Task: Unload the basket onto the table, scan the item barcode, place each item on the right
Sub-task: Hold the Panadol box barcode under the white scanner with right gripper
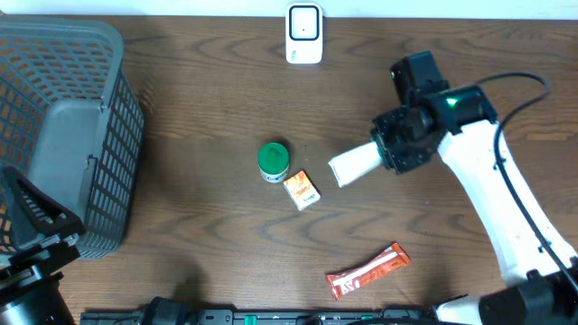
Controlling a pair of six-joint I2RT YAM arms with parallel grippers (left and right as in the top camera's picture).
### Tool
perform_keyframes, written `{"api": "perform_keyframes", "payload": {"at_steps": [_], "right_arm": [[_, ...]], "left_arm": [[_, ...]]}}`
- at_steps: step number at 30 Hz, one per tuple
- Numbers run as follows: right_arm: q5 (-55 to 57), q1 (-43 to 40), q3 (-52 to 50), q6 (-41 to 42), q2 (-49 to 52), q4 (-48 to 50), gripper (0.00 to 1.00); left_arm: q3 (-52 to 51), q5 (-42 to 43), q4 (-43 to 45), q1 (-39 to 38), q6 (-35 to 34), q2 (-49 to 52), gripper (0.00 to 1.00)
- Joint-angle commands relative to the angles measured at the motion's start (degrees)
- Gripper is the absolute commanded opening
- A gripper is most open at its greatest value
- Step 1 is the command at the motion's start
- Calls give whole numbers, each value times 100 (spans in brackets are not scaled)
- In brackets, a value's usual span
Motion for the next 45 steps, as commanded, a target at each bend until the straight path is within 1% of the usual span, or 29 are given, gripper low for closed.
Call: {"api": "perform_keyframes", "payload": {"at_steps": [1, 6, 8, 11, 16, 19, 21, 23, 24, 25, 27, 31, 33, 35, 38, 40, 41, 43, 45], "right_arm": [[-70, -9, 35, 382, -101, -680, 18], [-479, -11, 31, 378, -66, -1298, 18], [-756, -11, 28, 372, -66, -1539, 21], [-1040, -11, 26, 352, -66, -1757, 22], [-1235, -9, 24, 247, -66, -1860, 21], [-1078, 2, 24, 162, -66, -1690, 17], [-706, 0, 24, -219, -66, -1117, 16], [-315, 0, 24, -713, -66, -260, 16], [-251, 0, 24, -890, -66, 201, 16], [-251, 0, 24, -951, -66, 426, 16], [-238, 0, 20, -1165, -15, 1425, 16], [-188, 0, -20, -1738, 221, 2988, 16], [-173, 0, -17, -1945, 474, 3735, 19], [-175, 0, -17, -2037, 787, 4419, 24], [-361, -4, -20, -2157, 1309, 5569, 23], [-514, -11, -17, -2162, 1633, 6334, 18], [-579, -11, -17, -2177, 1836, 6815, 18], [-603, -11, -17, -2173, 2087, 7416, 19], [-621, -17, -17, -2000, 2435, 8155, 20]], "left_arm": [[-13, -7, 46, 33, -59, -31, 91], [-13, -7, 46, 31, -175, -31, 91], [-13, -7, 46, 33, -315, -31, 91], [-13, -9, 46, 33, -313, -31, 91], [-13, -9, 46, 33, -313, -31, 91], [-13, -7, 46, 33, -315, -31, 91], [-13, -7, 46, 33, -313, -31, 91], [-13, -7, 46, 33, -315, -31, 91], [-13, -7, 44, 33, -315, -31, 91], [-13, -7, 44, 33, -315, -31, 91], [-13, -7, 46, 33, -315, -31, 91], [-13, -7, 46, 33, -315, -31, 91], [-13, -7, 44, 33, -315, -31, 91], [-15, -7, 42, 31, -315, -31, 91], [-15, -7, 37, 31, -313, -31, 91], [-15, -7, 22, 31, -315, -31, 91], [-15, -7, 9, 31, -313, -31, 91], [-15, -9, -13, 31, -313, -28, 91], [-15, -7, -46, 31, -313, -28, 91]]}}
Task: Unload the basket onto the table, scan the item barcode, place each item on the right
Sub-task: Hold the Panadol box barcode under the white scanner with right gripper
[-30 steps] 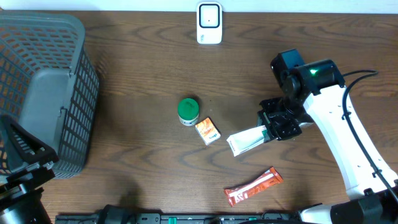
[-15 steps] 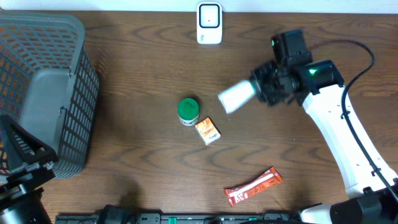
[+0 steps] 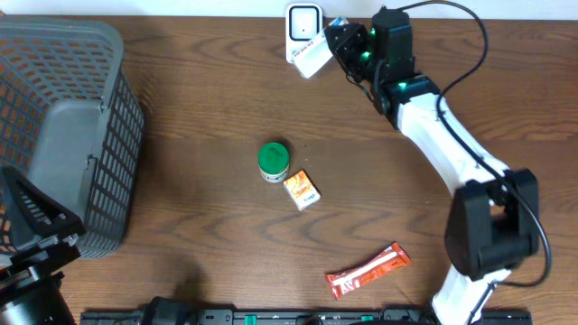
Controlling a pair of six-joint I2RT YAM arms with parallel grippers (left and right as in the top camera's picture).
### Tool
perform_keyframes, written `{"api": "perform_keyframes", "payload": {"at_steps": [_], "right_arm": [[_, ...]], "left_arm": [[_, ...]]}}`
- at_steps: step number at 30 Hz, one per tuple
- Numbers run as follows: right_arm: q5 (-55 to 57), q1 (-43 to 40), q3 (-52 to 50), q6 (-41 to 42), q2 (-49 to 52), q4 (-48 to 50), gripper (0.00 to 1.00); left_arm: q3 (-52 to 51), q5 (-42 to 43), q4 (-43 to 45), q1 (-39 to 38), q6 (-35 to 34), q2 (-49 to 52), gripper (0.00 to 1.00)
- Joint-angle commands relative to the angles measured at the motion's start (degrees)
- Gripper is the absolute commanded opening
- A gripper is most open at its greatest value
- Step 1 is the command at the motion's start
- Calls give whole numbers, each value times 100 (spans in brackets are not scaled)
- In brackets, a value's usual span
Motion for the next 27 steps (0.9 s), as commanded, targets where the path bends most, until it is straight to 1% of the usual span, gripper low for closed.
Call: {"api": "perform_keyframes", "payload": {"at_steps": [1, 3, 6, 8, 10, 13, 18, 21, 25, 27], "right_arm": [[-118, -31, 24, 142, 492, 850, 20], [-116, -138, 37, 651, 975, 1934, 20], [-92, -216, 90, 1060, 1346, 2741, 19], [9, -264, 210, 1215, 1622, 3084, 19], [142, -275, 374, 1401, 1853, 3195, 19], [229, -273, 780, 1460, 2223, 3397, 18], [450, -273, 1604, 1462, 2708, 3324, 18], [708, -256, 2184, 1547, 3064, 3042, 22], [850, -243, 2264, 1672, 3145, 2704, 24], [776, -240, 2264, 1672, 3145, 2796, 24]], "left_arm": [[-13, -9, -20, 31, -31, -28, 91], [-13, -7, -72, 31, -31, -20, 91], [-13, -7, -96, 31, -31, -17, 91], [-13, -7, -96, 31, -31, -17, 91], [-13, -9, -94, 31, -31, -17, 91], [-13, -9, -98, 31, -28, -17, 91], [-13, -11, -236, 31, -26, -17, 90], [-13, -13, -334, 31, -28, -17, 91], [-13, -13, -354, 31, -26, -17, 91], [-13, -13, -358, 31, -26, -17, 91]]}}
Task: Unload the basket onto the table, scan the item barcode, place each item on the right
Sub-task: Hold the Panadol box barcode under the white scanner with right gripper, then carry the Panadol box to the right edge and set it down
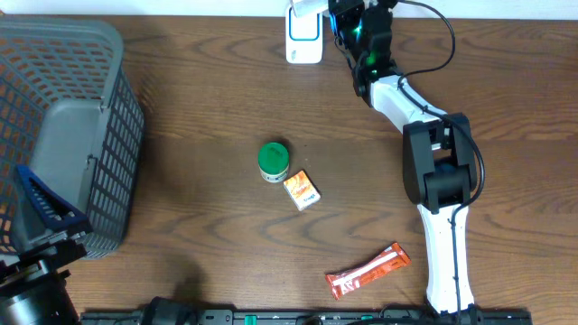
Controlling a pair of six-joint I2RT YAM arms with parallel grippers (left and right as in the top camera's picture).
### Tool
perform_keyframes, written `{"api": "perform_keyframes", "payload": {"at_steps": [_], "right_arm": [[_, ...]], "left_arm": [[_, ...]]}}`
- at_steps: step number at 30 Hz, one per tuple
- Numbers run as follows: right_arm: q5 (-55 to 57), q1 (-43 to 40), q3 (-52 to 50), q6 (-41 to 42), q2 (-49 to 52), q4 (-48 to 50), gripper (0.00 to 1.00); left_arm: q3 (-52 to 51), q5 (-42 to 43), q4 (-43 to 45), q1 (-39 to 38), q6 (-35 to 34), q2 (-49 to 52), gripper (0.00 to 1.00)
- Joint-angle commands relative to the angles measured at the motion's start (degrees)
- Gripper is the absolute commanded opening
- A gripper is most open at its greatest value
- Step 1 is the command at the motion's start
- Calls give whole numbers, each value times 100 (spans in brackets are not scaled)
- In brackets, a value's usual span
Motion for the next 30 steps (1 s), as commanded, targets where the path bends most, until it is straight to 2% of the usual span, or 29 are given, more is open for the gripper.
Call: {"api": "perform_keyframes", "payload": {"at_steps": [1, 3, 6, 11, 14, 18, 21, 24, 25, 26, 27, 29, 30], "right_arm": [[28, 35, 116, 111, 155, 151, 24], [-249, 4, 116, 114, 155, 363, 21], [-1029, -68, 118, 142, 125, 846, 10], [-1840, -164, 118, 197, -212, 614, 7], [-1818, -155, 118, 13, -704, -1016, 4], [-1115, -101, 118, -1311, -1823, -3530, 2], [-774, -168, 118, -1773, -2647, -5344, 2], [-317, -400, 118, -1974, -3353, -7215, 7], [-195, -459, 118, -1993, -3467, -7567, 7], [175, -632, 118, -2000, -3707, -8467, 7], [334, -710, 116, -2000, -3790, -8815, 7], [1064, -1174, 116, -2017, -4052, -10249, 8], [1252, -1316, 116, -2017, -4079, -10568, 8]], "left_arm": [[-9, -11, 2, 31, -26, -17, 91], [-9, -11, -11, 31, -26, -17, 91], [-9, -11, -22, 31, -26, -17, 91], [-9, -11, -22, 31, -28, -17, 91], [-9, -9, -15, 31, -28, -20, 91], [-9, -9, -15, 31, -28, -22, 91], [-9, -9, -13, 31, -31, -26, 91], [-9, -9, -11, 31, -31, -31, 91], [-9, -9, -11, 31, -31, -33, 91], [-9, -7, -11, 31, -31, -33, 91], [-9, -7, -11, 31, -31, -33, 91], [-9, -7, -11, 31, -31, -33, 91], [-9, -7, -13, 31, -33, -33, 91]]}}
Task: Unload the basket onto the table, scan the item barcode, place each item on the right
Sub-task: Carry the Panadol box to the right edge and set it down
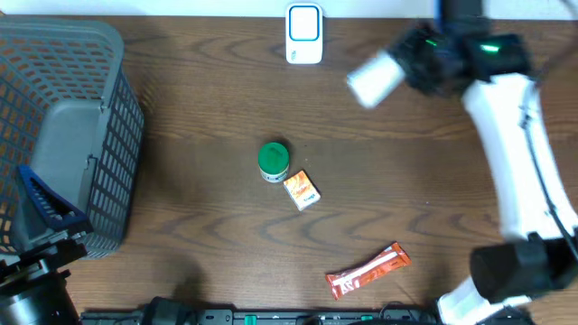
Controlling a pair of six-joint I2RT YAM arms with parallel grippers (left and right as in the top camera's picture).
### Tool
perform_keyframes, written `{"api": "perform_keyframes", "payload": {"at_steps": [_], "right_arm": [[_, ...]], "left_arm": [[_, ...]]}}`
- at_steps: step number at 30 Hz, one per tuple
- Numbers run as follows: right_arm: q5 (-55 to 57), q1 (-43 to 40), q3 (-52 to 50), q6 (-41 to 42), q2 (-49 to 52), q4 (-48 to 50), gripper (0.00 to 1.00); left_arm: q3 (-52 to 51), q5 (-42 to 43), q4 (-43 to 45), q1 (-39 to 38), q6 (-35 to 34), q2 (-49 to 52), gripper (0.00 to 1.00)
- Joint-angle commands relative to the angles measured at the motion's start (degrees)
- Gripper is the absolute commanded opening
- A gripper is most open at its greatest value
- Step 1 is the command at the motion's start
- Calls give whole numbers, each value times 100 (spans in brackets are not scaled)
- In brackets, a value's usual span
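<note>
The white barcode scanner (304, 33) stands at the far edge of the table. My right gripper (400, 69) is shut on a white, blurred packet (373, 78), holding it in the air to the right of the scanner and apart from it. No barcode can be made out on the packet. My left gripper (47, 209) sits at the near left beside the basket, with nothing seen in it; its jaws cannot be read from this view.
A dark grey mesh basket (99, 54) fills the left side. Mid-table are a green-lidded jar (273, 161) and a small orange box (302, 190) touching it. A red-orange snack bar (368, 271) lies near the front right.
My right gripper, holding the white packet, was over the top of the scanner at the far edge; now it is to the scanner's right and nearer. The left arm has not moved.
My right gripper first held the white packet over mid-table, right of the orange box. Then the packet was against the scanner's face, then over the scanner's top. Now it is held away to the right. The items on the table have stayed put.
</note>
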Motion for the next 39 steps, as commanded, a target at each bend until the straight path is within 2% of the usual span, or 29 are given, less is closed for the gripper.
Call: {"api": "perform_keyframes", "payload": {"at_steps": [1, 4, 10, 14, 19, 21, 26, 28, 30, 31, 32, 33, 34, 39], "right_arm": [[1362, -675, -79, -223, -59, -1029, 8], [1928, -1373, -136, -428, -39, -1663, 8], [2804, -2743, -627, -420, -39, -1646, 13], [3021, -3759, -1561, -597, -39, -833, 15], [2881, -4503, -2920, -870, -39, 437, 15], [2658, -4669, -3292, -876, -39, 885, 21], [2448, -4850, -3766, -1143, -39, 1897, 25], [1939, -4920, -3766, -1725, -39, 2577, 34], [1827, -4955, -3757, -1797, -42, 2868, 46], [1838, -4968, -3757, -1799, -42, 2951, 59], [1836, -4970, -3757, -1799, -42, 2990, 64], [1823, -4972, -3757, -1801, -42, 3045, 87], [1777, -4972, -3751, -1812, -44, 3073, 99], [538, -4999, -3370, -2828, -293, 2697, 99]], "left_arm": [[-7, -7, 17, 31, -31, -33, 91], [-7, -7, 39, 31, -31, -33, 91], [-7, -7, 39, 31, -33, -33, 91], [-7, -7, 39, 31, -76, -33, 91], [-7, -7, 35, 31, -74, -33, 91], [-7, -7, 33, 31, -74, -33, 91], [-7, -9, 31, 31, -72, -31, 91], [-7, -9, 9, 31, -70, -33, 91], [-7, -9, -42, 31, -70, -31, 91], [-7, -9, -57, 31, -70, -31, 91], [-7, -11, -59, 31, -70, -31, 91], [-7, -9, -59, 31, -70, -31, 91], [-7, -11, -59, 31, -70, -31, 91], [-7, -11, -59, 31, -70, -31, 91]]}}
